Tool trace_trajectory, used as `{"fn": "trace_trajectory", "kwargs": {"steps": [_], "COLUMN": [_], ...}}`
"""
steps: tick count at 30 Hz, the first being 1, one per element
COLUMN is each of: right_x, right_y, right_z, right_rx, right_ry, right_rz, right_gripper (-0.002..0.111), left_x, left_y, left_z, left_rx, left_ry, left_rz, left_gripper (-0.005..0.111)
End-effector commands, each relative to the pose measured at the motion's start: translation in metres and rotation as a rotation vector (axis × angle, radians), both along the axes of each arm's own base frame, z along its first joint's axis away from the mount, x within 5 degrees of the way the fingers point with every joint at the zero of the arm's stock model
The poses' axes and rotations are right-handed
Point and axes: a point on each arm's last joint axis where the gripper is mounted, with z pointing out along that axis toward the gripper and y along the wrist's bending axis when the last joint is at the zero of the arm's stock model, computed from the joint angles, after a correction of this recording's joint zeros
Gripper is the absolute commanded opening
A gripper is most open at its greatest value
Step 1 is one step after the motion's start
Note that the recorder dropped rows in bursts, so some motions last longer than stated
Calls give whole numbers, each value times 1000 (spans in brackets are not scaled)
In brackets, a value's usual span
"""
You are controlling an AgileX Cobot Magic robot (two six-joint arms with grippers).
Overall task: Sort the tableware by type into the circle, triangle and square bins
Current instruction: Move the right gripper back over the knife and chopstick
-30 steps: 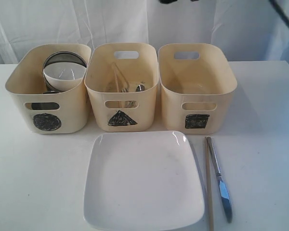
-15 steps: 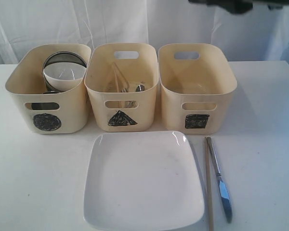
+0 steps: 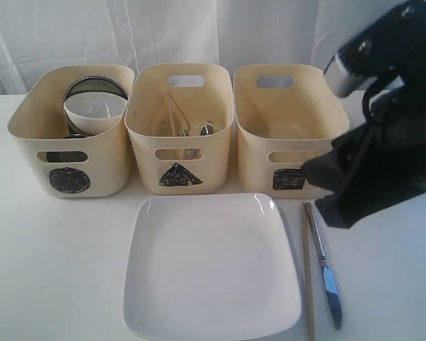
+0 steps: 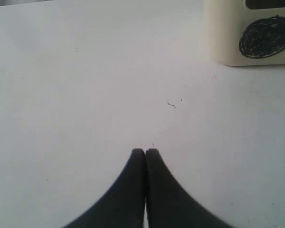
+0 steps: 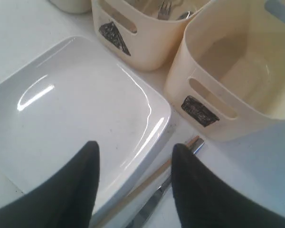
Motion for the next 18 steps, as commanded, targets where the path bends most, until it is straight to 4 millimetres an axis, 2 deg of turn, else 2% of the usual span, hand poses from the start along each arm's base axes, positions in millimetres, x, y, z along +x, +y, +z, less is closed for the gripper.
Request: {"fn": "trace_trajectory", "kwargs": {"steps": [1,5,11,18], "right_x": [0,2,1,-1], "right_y": [-2,-3,-6,-7], "right_z": [-21,-37,-58,-76], "right_rx": [-3,-7,47,37], "right_ry": [-15,-65,-90,-98], "right_rz": [-9,-10,-66,-60], "right_gripper": [45,46,67,67], "left_x": [0,0,0,0], "left_y": [-1,-1,-1,-1], "left_z": [-1,-1,-1,-1], "left_rx": [-13,-13,-13,-13], "left_ry": [-4,-4,-4,-4], "left_rz": [-5,-5,-5,-5], "left_gripper": [0,0,0,0]}}
